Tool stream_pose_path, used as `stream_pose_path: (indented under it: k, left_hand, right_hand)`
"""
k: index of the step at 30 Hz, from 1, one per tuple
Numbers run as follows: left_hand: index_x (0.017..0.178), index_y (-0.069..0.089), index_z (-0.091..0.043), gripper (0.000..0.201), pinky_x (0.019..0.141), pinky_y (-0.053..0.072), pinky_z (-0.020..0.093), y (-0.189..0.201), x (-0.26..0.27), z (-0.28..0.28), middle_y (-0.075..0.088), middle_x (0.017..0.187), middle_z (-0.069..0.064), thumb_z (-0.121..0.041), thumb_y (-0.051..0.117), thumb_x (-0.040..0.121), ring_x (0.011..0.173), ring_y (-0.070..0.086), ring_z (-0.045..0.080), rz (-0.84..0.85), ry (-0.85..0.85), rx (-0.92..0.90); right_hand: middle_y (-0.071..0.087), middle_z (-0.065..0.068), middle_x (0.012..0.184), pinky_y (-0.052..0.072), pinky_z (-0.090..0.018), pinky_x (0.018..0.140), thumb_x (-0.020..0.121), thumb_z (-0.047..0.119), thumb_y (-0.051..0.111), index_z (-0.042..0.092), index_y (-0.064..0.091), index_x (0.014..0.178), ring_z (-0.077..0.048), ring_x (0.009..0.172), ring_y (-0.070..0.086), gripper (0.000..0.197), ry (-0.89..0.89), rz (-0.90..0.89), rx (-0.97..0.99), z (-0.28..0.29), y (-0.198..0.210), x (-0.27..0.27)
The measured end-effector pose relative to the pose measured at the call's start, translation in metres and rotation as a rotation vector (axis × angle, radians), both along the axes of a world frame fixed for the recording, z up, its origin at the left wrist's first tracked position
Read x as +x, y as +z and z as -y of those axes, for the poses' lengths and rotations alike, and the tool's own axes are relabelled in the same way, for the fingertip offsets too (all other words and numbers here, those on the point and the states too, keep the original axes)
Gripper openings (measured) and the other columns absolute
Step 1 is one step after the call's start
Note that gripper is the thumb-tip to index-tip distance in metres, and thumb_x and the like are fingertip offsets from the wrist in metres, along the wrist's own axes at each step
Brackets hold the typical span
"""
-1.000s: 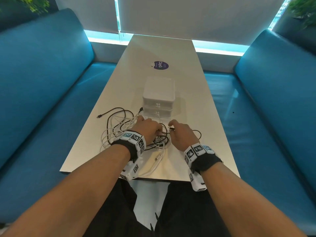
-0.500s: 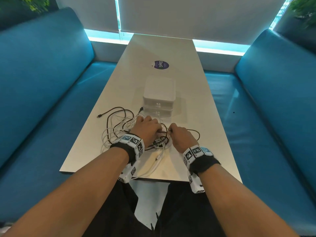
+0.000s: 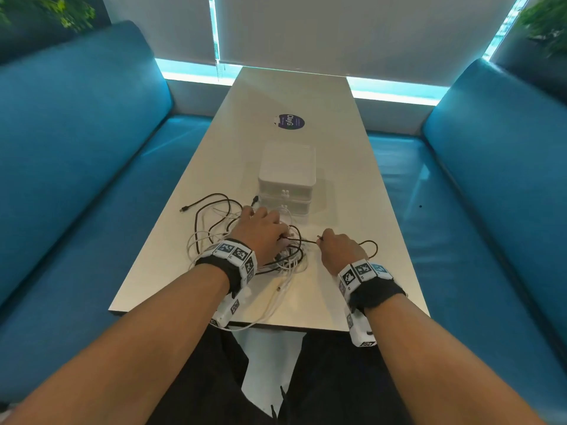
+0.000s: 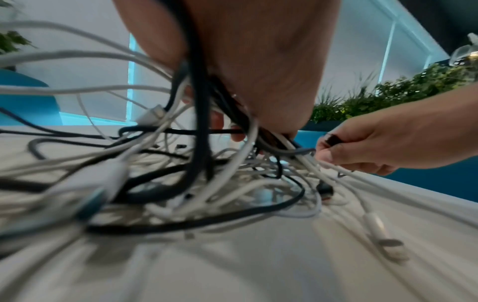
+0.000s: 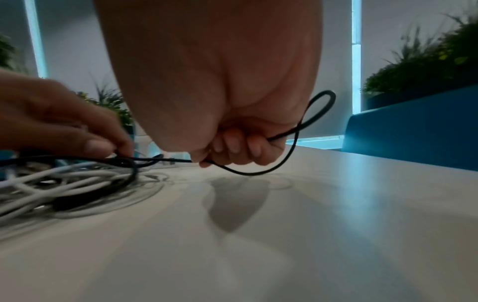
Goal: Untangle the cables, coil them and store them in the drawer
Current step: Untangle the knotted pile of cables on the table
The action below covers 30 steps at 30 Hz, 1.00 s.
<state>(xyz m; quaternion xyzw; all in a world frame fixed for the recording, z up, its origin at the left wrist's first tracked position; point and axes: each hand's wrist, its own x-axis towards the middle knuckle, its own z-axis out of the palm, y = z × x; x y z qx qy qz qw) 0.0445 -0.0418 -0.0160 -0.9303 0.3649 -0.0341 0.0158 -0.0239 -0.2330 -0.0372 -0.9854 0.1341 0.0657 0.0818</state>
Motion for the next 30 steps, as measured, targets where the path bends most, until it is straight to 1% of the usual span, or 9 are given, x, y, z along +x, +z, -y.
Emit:
stream_pose_path:
  k: [3,7,10,13,19,24,26,28,30]
  left_hand:
    - [0.127,0.056,-0.043,0.036,0.102,0.028,0.049,-0.004,-0.001,-0.006,0.056,0.121,-0.006,-0.053,0.035,0.099,0.116,0.046,0.023,0.015,0.017,0.022]
    - [0.132,0.051,-0.033,0.035,0.108,0.023,0.050,0.000,-0.001,0.007,0.056,0.130,-0.006,-0.032,0.048,0.097,0.123,0.046,0.021,-0.084,0.024,-0.018]
    - [0.119,0.053,-0.026,0.025,0.109,0.023,0.049,0.000,0.004,0.013,0.057,0.121,-0.003,-0.022,0.054,0.094,0.116,0.053,0.022,-0.172,0.063,-0.072]
    - [0.104,0.058,-0.024,0.009,0.101,0.029,0.043,-0.003,0.007,0.014,0.055,0.109,0.000,-0.025,0.054,0.097,0.104,0.057,0.023,-0.201,0.057,-0.070]
    - [0.115,0.058,-0.019,0.021,0.094,0.036,0.040,-0.001,0.006,0.011,0.058,0.114,0.001,-0.032,0.047,0.102,0.106,0.056,0.023,-0.117,-0.050,-0.103]
    - [0.108,0.049,-0.026,0.008,0.092,0.037,0.043,-0.001,0.010,0.006,0.063,0.109,-0.003,-0.026,0.049,0.100,0.105,0.051,0.024,-0.106,-0.075,-0.048]
    - [0.115,0.053,-0.029,0.015,0.094,0.037,0.044,0.002,0.012,0.004,0.063,0.112,-0.005,-0.031,0.048,0.101,0.107,0.048,0.024,-0.075,-0.101,0.005]
    - [0.128,0.055,-0.032,0.028,0.098,0.035,0.045,0.002,0.015,-0.002,0.059,0.120,-0.005,-0.037,0.046,0.102,0.115,0.045,0.024,-0.045,-0.110,0.074]
    - [0.130,0.055,-0.034,0.030,0.099,0.034,0.046,0.000,0.017,-0.009,0.056,0.122,-0.005,-0.039,0.044,0.103,0.117,0.043,0.024,-0.021,-0.092,0.103]
  right_hand:
    - [0.063,-0.014,0.109,0.043,-0.038,0.071,0.105,0.035,0.033,0.010,0.047,0.116,-0.035,0.097,0.064,0.031,-0.031,-0.016,-0.043,0.003,0.002,-0.001]
    - [0.064,-0.015,0.107,0.048,-0.038,0.072,0.102,0.025,0.041,0.010,0.048,0.113,-0.035,0.094,0.063,0.020,0.020,0.038,0.049,-0.008,0.008,0.002]
    - [0.066,-0.010,0.099,0.046,-0.035,0.071,0.099,0.026,0.048,0.012,0.054,0.113,-0.030,0.090,0.062,0.021,0.127,0.192,0.200,-0.015,0.017,0.001]
    - [0.067,-0.005,0.087,0.038,-0.030,0.066,0.095,0.030,0.054,0.018,0.063,0.106,-0.025,0.085,0.062,0.018,0.206,0.214,0.301,-0.023,0.021,-0.002]
    - [0.071,-0.010,0.098,0.046,-0.035,0.074,0.097,0.035,0.057,0.014,0.064,0.108,-0.029,0.094,0.063,0.025,0.172,0.124,0.318,-0.026,0.020,0.006]
    - [0.068,-0.013,0.090,0.049,-0.040,0.073,0.101,0.034,0.048,0.016,0.057,0.101,-0.033,0.084,0.060,0.021,0.189,0.099,0.322,-0.023,0.016,0.003]
    - [0.066,-0.012,0.087,0.050,-0.041,0.072,0.102,0.039,0.044,0.018,0.055,0.096,-0.033,0.082,0.060,0.024,0.182,0.102,0.289,-0.016,0.013,-0.001]
    - [0.066,-0.012,0.092,0.050,-0.039,0.074,0.102,0.040,0.042,0.019,0.058,0.097,-0.034,0.087,0.062,0.026,0.108,0.078,0.246,-0.005,0.013,-0.005]
    - [0.066,-0.013,0.100,0.049,-0.037,0.078,0.102,0.039,0.043,0.016,0.062,0.102,-0.035,0.093,0.062,0.029,0.008,0.027,0.217,0.007,0.014,-0.008]
